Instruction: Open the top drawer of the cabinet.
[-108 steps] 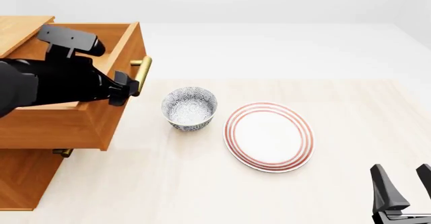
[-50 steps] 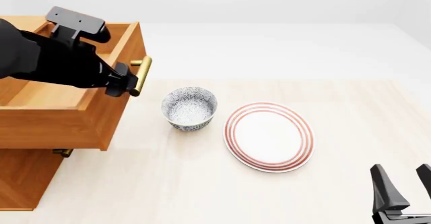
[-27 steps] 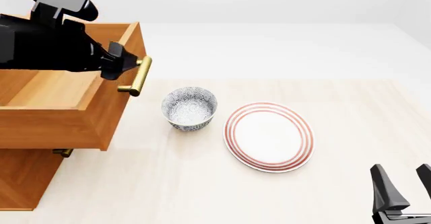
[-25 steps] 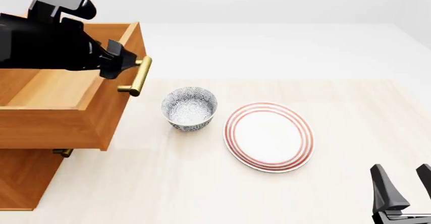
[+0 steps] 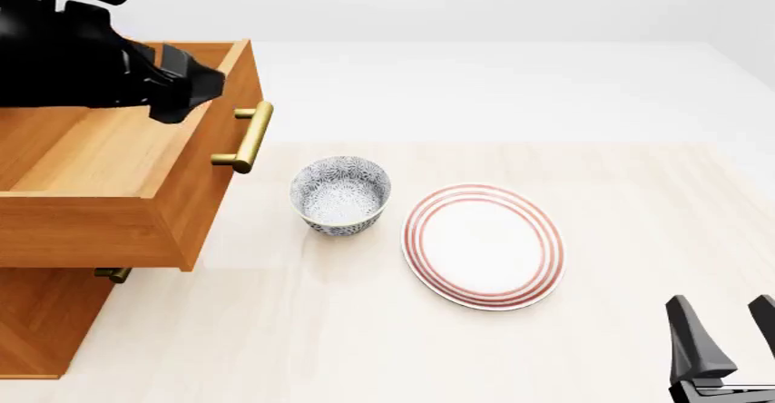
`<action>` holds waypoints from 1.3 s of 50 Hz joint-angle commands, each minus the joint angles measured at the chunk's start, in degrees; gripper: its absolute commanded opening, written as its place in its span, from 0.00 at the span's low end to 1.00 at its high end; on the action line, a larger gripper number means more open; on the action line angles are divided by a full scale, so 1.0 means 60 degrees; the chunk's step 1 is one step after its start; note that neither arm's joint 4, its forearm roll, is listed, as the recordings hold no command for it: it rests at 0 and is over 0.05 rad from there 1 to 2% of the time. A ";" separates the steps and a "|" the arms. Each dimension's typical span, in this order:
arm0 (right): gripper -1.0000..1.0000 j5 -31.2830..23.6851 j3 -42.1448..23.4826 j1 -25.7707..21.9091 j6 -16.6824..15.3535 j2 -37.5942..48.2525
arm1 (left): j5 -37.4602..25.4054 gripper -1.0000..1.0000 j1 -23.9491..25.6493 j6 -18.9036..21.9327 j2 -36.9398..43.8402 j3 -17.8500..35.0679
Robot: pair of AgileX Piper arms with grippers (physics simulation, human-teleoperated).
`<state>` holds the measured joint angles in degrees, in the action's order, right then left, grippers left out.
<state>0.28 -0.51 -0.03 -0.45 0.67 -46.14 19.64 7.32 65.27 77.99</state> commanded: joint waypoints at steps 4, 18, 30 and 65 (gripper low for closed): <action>1.00 0.0000 0.0000 -0.0002 -0.0001 0.0000 | -0.0054 1.00 -0.0135 0.0060 -0.0349 0.0104; 1.00 0.0000 0.0000 -0.0003 -0.0001 0.0000 | -0.0172 1.00 -0.0597 0.0062 -0.1117 -0.0190; 1.00 0.0000 0.0000 0.0002 0.0000 0.0001 | -0.0507 1.00 -0.0877 0.0126 -0.1775 -0.0212; 1.00 0.0000 0.0000 0.0000 0.0001 0.0001 | -0.1410 1.00 -0.1501 0.0076 -0.3277 -0.0118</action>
<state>0.29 -0.51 -0.03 -0.44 0.68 -53.25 11.31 8.20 47.83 76.79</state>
